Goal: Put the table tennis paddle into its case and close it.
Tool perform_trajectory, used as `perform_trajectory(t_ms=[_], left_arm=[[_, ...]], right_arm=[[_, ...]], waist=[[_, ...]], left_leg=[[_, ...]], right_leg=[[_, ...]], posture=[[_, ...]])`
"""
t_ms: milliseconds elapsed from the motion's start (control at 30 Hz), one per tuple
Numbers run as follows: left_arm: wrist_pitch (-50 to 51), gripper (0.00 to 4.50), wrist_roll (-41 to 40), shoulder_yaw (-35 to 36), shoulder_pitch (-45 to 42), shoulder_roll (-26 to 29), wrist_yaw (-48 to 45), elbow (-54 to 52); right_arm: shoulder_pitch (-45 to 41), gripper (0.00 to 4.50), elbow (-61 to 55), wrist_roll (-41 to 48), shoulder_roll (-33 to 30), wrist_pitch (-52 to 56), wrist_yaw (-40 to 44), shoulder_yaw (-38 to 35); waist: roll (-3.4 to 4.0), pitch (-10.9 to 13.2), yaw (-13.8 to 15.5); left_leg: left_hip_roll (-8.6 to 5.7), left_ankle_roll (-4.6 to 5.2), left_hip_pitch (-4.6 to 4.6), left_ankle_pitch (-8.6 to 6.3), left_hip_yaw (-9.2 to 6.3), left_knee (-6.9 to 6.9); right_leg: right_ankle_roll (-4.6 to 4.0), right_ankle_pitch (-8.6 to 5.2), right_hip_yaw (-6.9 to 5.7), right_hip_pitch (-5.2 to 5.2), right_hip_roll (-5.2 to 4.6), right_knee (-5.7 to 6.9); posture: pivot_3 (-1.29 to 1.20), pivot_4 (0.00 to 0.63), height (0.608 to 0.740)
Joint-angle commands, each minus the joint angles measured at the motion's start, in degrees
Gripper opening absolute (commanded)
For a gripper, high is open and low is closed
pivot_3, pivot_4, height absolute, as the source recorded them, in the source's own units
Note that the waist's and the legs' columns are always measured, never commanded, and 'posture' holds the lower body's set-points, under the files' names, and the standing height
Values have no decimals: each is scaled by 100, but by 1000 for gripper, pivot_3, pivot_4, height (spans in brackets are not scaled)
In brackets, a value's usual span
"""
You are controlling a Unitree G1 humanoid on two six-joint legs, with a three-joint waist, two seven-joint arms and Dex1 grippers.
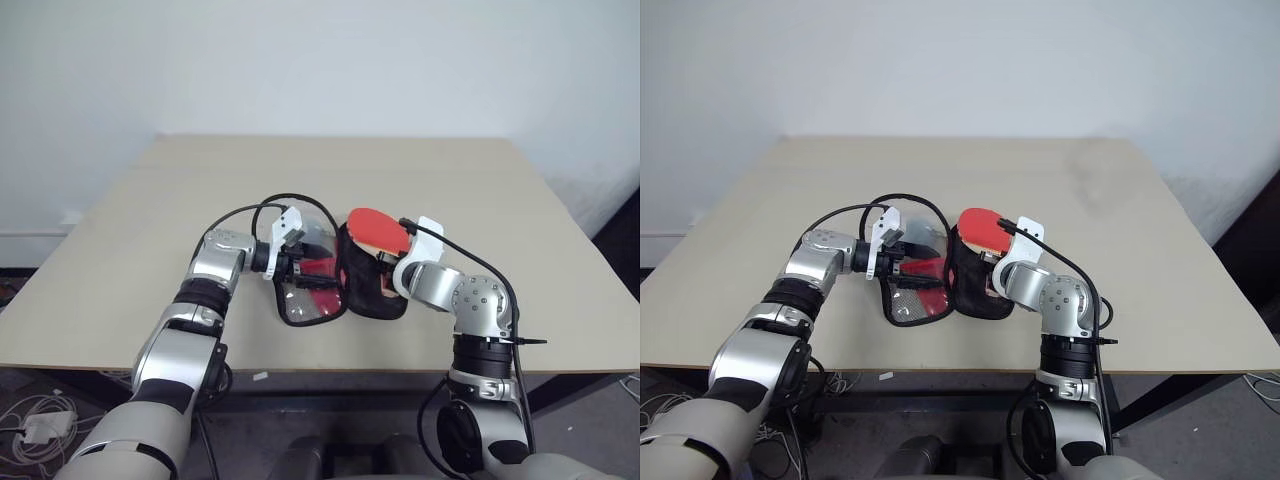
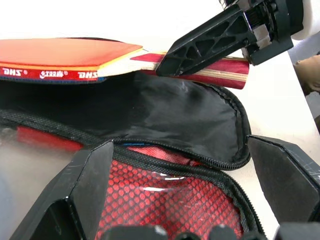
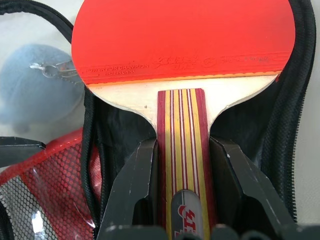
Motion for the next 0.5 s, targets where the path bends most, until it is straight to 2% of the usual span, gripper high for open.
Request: perform_trajectory(t_ms=[33, 100, 367, 500], left_arm=[[-104, 4500, 38, 24, -230, -10, -33, -43], [-106, 4500, 45, 23, -225, -14, -42, -47], [-70, 4500, 60, 43, -188, 16, -68, -96], [-48, 4500, 57, 46, -175, 26, -71, -114]], right_arm=[[-51, 1114, -327, 119, 748, -98, -40, 8], [-51, 1114, -307, 103, 717, -113, -18, 39], [-87, 3769, -293, 127, 655, -193, 145, 182], [-91, 3769, -345, 156, 608, -316, 266, 211]], waist=[[0, 0, 0], [0, 0, -1], [0, 0, -2], [0, 0, -1]], left_leg=[[0, 0, 0, 0, 0, 0], [0, 1, 0, 1, 1, 1], [0, 2, 0, 1, 1, 1], [0, 3, 0, 2, 1, 3]], right_leg=[[0, 0, 0, 0, 0, 0], [1, 0, 1, 1, 0, 0], [2, 1, 1, 1, 0, 0], [2, 2, 0, 2, 0, 0]], posture=[[0, 0, 740], [0, 0, 740], [0, 0, 740], [0, 0, 740]])
